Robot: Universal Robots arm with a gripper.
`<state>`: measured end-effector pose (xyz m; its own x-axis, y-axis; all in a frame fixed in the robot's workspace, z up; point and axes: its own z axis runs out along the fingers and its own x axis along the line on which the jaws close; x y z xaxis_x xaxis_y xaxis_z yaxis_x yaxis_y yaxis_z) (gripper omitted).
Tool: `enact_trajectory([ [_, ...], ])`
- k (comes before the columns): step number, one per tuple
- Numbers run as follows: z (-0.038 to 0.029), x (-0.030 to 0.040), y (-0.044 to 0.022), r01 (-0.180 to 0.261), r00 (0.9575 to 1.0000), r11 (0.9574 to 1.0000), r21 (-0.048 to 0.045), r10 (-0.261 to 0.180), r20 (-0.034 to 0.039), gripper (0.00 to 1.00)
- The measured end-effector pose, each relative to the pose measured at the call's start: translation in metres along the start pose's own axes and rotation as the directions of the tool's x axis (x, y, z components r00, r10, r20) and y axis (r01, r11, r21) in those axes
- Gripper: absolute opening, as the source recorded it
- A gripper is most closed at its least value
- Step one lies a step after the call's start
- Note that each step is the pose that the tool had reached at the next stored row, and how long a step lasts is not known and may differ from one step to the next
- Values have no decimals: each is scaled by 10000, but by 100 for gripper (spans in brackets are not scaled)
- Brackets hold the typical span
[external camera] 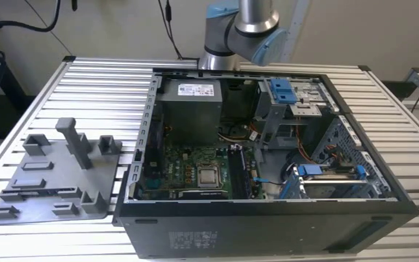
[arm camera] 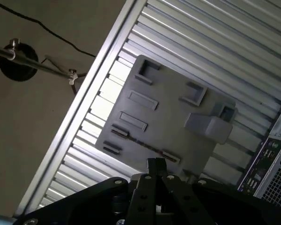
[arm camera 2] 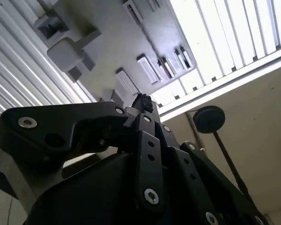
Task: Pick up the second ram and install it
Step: 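Pick up the second ram and move it above second insertion slot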
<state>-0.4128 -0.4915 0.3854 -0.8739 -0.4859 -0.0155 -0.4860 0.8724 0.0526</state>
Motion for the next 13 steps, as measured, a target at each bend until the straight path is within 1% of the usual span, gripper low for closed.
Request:
enact_trajectory([
  [3,1,0,0,534,9986,9986,-10,-534,-30,11],
  [6,3,0,0,1082,9941,9941,-20,-1082,-62,11],
  [8,3,0,0,1443,9895,9895,-28,-1443,-83,11],
  [10,4,0,0,1798,9836,9837,-37,-1798,-102,11],
  [13,6,0,0,2324,9725,9726,-49,-2325,-133,11],
])
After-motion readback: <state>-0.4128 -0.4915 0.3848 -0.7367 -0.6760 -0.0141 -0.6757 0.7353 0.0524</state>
